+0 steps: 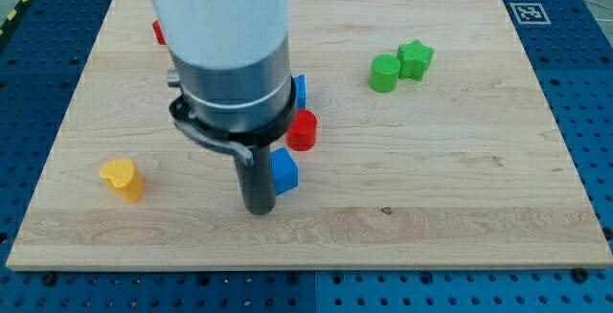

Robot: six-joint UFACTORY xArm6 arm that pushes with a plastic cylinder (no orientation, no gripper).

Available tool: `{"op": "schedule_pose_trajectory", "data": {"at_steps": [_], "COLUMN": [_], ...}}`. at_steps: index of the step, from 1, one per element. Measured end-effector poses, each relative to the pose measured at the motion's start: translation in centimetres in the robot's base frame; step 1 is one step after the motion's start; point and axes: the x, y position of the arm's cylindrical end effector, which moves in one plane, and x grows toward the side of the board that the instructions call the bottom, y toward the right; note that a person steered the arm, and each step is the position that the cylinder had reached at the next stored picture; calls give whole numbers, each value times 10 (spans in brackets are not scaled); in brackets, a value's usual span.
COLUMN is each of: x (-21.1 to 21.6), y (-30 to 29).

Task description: Push the blue cube upwards

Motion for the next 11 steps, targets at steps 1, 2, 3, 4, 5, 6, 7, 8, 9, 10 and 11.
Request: {"op": "schedule_pose_trajectory", "data": {"at_steps": [1,2,3,4,5,6,7,8,9,10,11], "x": [-13,-18,-2,5,-3,-25,-32,-27,-24,-24,-30], "y": [4,7,5,14,20,20,20,20,30,44,47]}}
